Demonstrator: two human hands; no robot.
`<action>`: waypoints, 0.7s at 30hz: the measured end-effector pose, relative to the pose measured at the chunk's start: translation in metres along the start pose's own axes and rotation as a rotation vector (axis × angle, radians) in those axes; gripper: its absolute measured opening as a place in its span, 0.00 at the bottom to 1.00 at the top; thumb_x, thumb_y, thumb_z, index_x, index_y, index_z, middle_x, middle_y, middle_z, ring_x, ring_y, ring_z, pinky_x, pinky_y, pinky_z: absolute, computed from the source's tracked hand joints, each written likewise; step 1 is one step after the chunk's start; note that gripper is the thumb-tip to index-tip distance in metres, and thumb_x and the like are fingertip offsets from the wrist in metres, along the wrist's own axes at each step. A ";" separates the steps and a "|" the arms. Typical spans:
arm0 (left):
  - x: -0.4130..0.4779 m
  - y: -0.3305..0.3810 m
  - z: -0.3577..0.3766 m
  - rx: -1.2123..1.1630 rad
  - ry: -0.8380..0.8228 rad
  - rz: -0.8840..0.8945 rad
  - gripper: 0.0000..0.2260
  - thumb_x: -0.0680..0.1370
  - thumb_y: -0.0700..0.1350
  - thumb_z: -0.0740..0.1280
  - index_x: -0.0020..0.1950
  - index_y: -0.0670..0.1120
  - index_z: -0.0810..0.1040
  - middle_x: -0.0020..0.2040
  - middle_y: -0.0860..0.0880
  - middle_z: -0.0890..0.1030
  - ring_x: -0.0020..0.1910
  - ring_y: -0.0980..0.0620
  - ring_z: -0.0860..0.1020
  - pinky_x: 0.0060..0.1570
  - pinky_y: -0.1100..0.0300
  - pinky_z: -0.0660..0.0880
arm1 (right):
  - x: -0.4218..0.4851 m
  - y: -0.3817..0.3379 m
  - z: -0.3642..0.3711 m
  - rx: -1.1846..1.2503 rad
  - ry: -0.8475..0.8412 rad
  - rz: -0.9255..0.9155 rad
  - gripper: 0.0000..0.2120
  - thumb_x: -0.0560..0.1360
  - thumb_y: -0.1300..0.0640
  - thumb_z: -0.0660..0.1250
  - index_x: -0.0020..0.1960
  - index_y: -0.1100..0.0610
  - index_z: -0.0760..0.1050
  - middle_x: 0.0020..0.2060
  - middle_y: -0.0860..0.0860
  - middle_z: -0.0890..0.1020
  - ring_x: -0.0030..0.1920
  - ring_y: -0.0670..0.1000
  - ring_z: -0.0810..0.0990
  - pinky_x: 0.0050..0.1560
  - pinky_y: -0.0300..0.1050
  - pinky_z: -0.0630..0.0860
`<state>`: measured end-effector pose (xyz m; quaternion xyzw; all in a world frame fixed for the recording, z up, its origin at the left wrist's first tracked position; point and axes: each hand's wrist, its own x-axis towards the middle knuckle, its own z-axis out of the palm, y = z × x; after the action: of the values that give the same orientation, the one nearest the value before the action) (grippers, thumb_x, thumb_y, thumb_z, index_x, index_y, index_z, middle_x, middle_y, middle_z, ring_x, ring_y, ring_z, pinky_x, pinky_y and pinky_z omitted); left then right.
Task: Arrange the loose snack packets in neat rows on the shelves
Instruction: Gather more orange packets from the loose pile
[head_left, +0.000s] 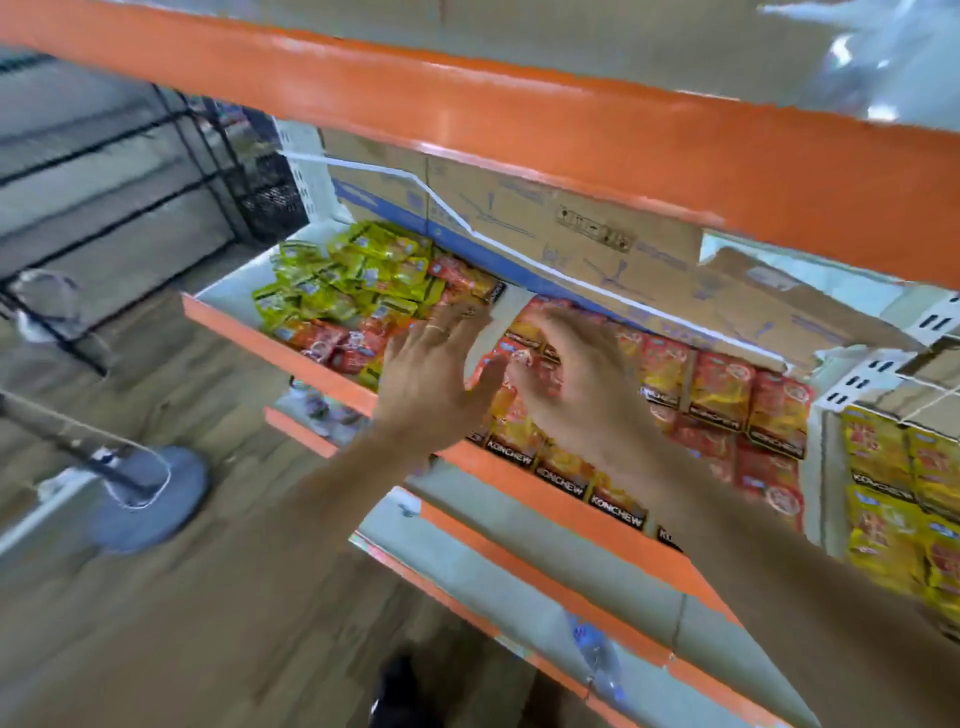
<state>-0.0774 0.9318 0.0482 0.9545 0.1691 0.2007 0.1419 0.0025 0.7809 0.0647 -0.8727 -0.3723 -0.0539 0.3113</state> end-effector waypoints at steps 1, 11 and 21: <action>-0.004 -0.013 -0.008 0.007 0.018 -0.027 0.27 0.75 0.62 0.55 0.69 0.53 0.74 0.72 0.53 0.72 0.65 0.43 0.75 0.63 0.47 0.69 | 0.005 -0.010 0.008 -0.002 -0.028 -0.012 0.30 0.74 0.39 0.59 0.70 0.55 0.73 0.68 0.53 0.75 0.70 0.58 0.71 0.69 0.60 0.68; -0.010 -0.167 -0.045 0.037 0.056 -0.123 0.23 0.76 0.61 0.60 0.67 0.53 0.77 0.73 0.51 0.73 0.66 0.42 0.76 0.65 0.47 0.68 | 0.069 -0.104 0.101 -0.089 -0.148 -0.020 0.28 0.77 0.41 0.62 0.73 0.53 0.70 0.70 0.50 0.74 0.71 0.56 0.69 0.69 0.59 0.67; 0.052 -0.285 -0.060 0.075 -0.084 -0.010 0.27 0.75 0.61 0.58 0.71 0.52 0.73 0.74 0.50 0.70 0.68 0.42 0.73 0.67 0.49 0.65 | 0.143 -0.156 0.178 -0.140 -0.161 0.098 0.28 0.77 0.45 0.66 0.73 0.55 0.69 0.70 0.53 0.74 0.71 0.59 0.70 0.67 0.66 0.68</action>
<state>-0.1340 1.2211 0.0216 0.9659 0.1750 0.1533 0.1139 -0.0264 1.0553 0.0477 -0.9108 -0.3485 0.0056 0.2212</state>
